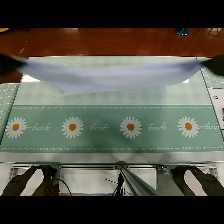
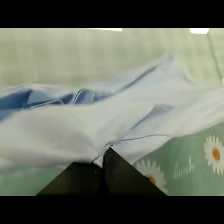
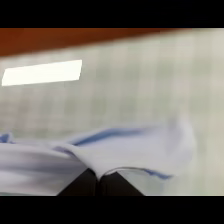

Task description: Fold the shirts.

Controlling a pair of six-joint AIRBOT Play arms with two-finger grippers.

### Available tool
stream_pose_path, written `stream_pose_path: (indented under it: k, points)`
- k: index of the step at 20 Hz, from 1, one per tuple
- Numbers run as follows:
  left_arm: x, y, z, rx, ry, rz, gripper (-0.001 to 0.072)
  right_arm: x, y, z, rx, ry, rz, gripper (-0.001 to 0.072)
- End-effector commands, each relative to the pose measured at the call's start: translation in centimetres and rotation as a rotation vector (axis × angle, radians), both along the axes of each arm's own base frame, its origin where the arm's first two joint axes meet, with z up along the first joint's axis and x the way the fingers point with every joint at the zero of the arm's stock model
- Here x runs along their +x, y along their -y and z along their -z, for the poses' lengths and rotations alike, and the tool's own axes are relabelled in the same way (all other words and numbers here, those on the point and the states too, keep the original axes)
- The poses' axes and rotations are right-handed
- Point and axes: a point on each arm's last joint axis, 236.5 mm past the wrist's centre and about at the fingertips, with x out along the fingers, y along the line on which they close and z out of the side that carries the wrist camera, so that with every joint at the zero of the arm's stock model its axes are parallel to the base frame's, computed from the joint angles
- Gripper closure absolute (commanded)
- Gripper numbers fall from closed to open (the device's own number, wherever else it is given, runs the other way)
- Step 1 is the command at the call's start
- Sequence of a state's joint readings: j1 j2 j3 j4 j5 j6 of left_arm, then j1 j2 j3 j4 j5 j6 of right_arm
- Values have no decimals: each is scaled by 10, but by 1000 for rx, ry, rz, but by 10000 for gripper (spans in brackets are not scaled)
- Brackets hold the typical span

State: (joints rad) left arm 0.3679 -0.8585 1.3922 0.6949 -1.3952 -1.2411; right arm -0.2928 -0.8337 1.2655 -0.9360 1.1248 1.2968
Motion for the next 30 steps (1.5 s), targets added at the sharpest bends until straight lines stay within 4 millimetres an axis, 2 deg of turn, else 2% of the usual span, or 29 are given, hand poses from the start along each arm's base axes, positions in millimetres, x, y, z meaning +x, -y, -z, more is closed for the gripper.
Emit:
stream_pose_path:
  k: [1, 2, 3, 4, 5, 7, 8, 10, 13, 15, 17, 18, 20, 22, 24, 27, 30]
  points:
    - [-90, 32, -197, 104, 575, -62, 685, -66, -3, -186, -71, 486, 109, 693]
    - [-121, 40, -234, 134, 711, -89, 686, -89, -2, -218, -95, 567, 145, 693]
    - [-147, 42, -259, 148, 797, -133, 685, -110, 1, -242, -121, 622, 182, 693]
    - [-168, 40, -275, 170, 851, -184, 685, -129, 2, -257, -140, 655, 210, 693]
    - [-188, 35, -283, 198, 882, -243, 686, -146, 3, -267, -157, 672, 234, 693]
    - [-212, 26, -279, 250, 873, -328, 685, -174, 6, -273, -198, 665, 277, 693]
    - [-217, 22, -269, 277, 840, -355, 686, -184, 9, -269, -226, 639, 295, 693]
    - [-221, 12, -237, 347, 720, -381, 686, -201, 17, -248, -284, 531, 324, 693]
    - [-219, 9, -183, 388, 489, -341, 685, -215, 27, -195, -342, 295, 330, 693]
    - [-213, 5, -160, 408, 395, -314, 685, -218, 34, -149, -380, 79, 300, 694]
    - [-189, -4, -133, 414, 284, -280, 685, -197, 32, -129, -365, -3, 234, 694]
    - [-176, -9, -105, 403, 156, -243, 685, -185, 30, -115, -359, -56, 194, 694]
    - [-145, -11, -64, 331, -11, -178, 685, -159, 27, -78, -356, -191, 121, 694]
    - [-113, -14, -20, 250, -164, -123, 685, -129, 30, -30, -369, -354, 73, 694]
    - [-80, -20, 23, 175, -294, -96, 685, -97, 43, 23, -394, -520, 60, 693]
    - [-25, -27, 80, 97, -398, -70, 685, -42, 48, 85, -387, -660, 19, 693]
    - [33, -19, 121, 99, -407, -9, 685, 18, 49, 135, -362, -683, 5, 693]
